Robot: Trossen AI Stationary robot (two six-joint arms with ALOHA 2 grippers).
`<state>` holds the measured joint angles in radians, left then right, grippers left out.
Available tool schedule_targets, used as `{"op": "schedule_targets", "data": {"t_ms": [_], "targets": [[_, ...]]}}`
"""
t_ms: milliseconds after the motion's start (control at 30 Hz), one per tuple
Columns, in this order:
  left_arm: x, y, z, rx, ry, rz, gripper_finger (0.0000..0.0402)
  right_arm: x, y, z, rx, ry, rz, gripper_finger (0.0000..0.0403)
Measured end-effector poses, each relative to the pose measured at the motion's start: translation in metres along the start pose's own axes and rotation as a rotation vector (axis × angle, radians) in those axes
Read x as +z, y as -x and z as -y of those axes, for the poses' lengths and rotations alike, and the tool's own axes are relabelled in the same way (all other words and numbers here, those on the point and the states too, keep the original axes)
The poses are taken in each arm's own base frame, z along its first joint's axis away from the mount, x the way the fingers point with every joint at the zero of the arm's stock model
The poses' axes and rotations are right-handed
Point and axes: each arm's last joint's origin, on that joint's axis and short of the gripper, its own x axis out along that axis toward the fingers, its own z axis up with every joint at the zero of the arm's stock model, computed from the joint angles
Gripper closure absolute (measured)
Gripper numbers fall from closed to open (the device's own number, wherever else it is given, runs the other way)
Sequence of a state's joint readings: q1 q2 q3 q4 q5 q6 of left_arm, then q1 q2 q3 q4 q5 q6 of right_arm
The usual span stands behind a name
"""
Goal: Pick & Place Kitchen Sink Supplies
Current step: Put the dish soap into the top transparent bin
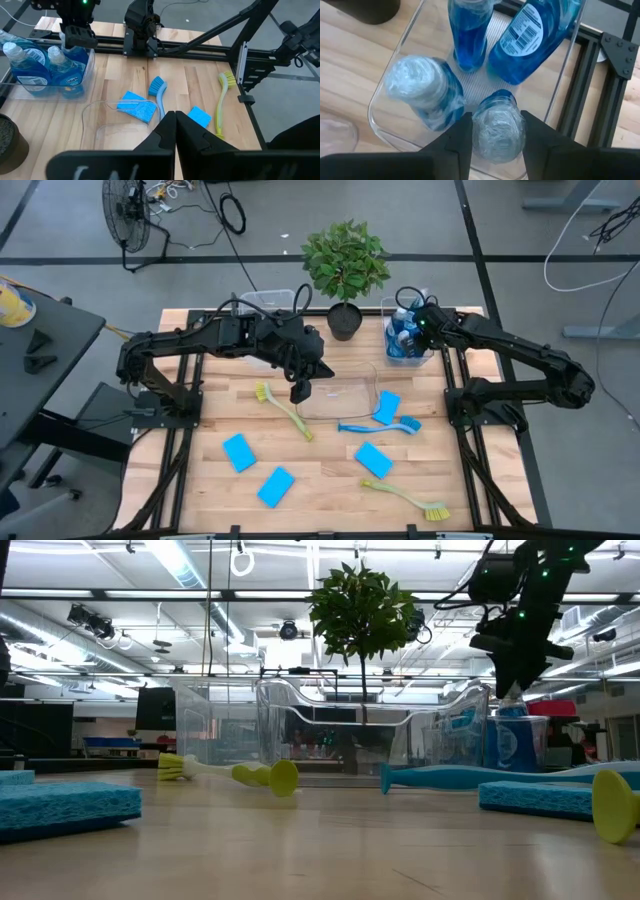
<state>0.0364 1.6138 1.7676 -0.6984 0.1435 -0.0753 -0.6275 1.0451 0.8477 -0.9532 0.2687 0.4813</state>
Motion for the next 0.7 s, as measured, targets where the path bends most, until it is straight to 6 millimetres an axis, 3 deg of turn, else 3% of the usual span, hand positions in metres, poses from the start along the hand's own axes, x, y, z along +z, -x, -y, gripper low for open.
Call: {"op": "schedule_targets", "data": {"t_ms": [133, 433, 700], "targets": [[0.0, 0.0, 0.0, 0.0, 0.0, 0.0, 0.0386, 0.0004, -0.0004, -0.0004, 0.006, 0.019, 0.004, 0.0275], [0.0, 0.0, -0.0005, 0.016, 0.0, 0.001, 0.039, 0.0003, -0.0019, -0.0019, 0.036, 0.043, -0.005, 0.0188], [0.0, 0.0, -0.0005, 0.019, 0.0, 0.001, 0.039, 0.0006, -0.0016, -0.0015, 0.023, 0.05, 0.005, 0.0156]]}}
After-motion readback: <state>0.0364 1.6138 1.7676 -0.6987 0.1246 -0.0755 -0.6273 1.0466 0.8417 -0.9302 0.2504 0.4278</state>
